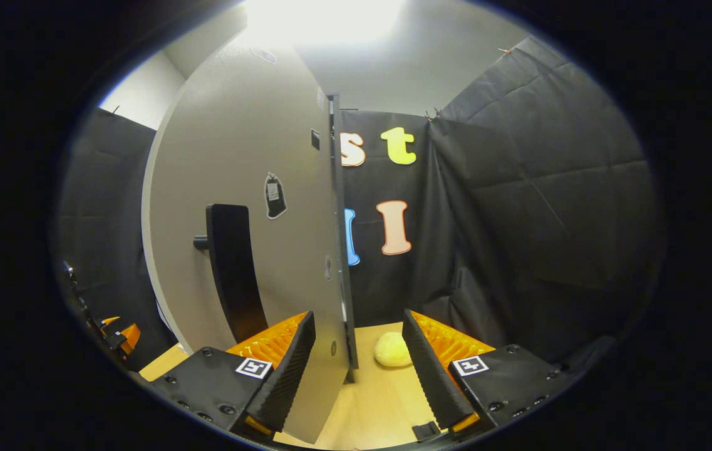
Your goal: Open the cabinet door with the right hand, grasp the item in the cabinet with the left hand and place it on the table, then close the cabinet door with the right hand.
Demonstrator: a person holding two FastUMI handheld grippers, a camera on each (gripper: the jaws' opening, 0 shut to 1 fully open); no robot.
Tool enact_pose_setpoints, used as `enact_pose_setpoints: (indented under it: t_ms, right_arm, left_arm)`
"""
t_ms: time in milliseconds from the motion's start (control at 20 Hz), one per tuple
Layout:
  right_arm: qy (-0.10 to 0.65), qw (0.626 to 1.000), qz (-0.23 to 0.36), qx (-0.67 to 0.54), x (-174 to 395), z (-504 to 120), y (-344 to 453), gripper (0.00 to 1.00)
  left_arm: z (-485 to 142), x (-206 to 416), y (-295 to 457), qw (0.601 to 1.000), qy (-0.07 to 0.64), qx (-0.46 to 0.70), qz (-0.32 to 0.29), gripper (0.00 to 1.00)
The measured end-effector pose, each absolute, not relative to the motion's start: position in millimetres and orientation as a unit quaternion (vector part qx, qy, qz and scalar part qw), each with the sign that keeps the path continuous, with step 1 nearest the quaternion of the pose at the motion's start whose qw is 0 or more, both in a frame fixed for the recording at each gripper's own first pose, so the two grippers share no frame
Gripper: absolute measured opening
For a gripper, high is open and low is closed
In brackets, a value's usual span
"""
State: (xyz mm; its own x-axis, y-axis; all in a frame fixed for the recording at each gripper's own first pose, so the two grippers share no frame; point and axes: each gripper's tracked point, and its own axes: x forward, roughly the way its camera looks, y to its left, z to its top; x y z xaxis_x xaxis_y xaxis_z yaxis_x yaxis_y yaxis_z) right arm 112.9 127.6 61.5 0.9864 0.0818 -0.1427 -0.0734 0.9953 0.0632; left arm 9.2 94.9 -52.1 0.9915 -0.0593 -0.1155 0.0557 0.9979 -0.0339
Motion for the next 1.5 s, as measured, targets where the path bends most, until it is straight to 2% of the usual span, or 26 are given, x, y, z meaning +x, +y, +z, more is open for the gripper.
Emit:
enact_pose_setpoints:
  t_ms: [500, 900, 950, 1050, 1100, 1350, 1400, 1450, 1500]
  right_arm:
    - [0.072, 0.993, 0.084, 0.05, 111.0, 58.7, 189.6, 0.89]
    - [0.067, 0.984, 0.14, 0.083, 151.1, 57.5, 254.8, 0.89]
    - [0.067, 0.983, 0.15, 0.083, 156.8, 55.6, 265.4, 0.86]
    - [0.065, 0.982, 0.162, 0.077, 163.7, 51.6, 284.3, 0.89]
    - [0.065, 0.982, 0.164, 0.072, 168.2, 51.1, 290.8, 0.98]
    - [0.063, 0.979, 0.18, 0.068, 182.9, 42.5, 302.3, 0.97]
    - [0.061, 0.979, 0.182, 0.067, 183.2, 42.1, 299.6, 0.98]
    - [0.06, 0.979, 0.182, 0.067, 181.8, 42.8, 295.8, 0.98]
    - [0.057, 0.979, 0.184, 0.069, 179.4, 43.6, 290.0, 0.98]
  left_arm:
    - [-56.3, -0.8, 133.5, 0.998, 0.057, -0.007, -0.009, 0.82]
    - [-68.3, -12.6, 155.9, 0.998, 0.063, 0.005, 0.008, 0.84]
    - [-68.3, -20.4, 163.1, 0.998, 0.066, 0.004, 0.011, 0.84]
    - [-69.9, -30.9, 175.0, 0.997, 0.071, 0.002, 0.018, 0.84]
    - [-68.2, -32.7, 179.3, 0.997, 0.072, 0.0, 0.023, 0.84]
    - [-58.5, -29.9, 188.4, 0.997, 0.066, -0.004, 0.036, 0.82]
    - [-56.7, -27.5, 186.6, 0.997, 0.065, -0.003, 0.037, 0.84]
    - [-55.3, -24.6, 181.8, 0.997, 0.064, -0.002, 0.037, 0.82]
    - [-52.3, -21.9, 176.6, 0.997, 0.064, 0.0, 0.038, 0.84]
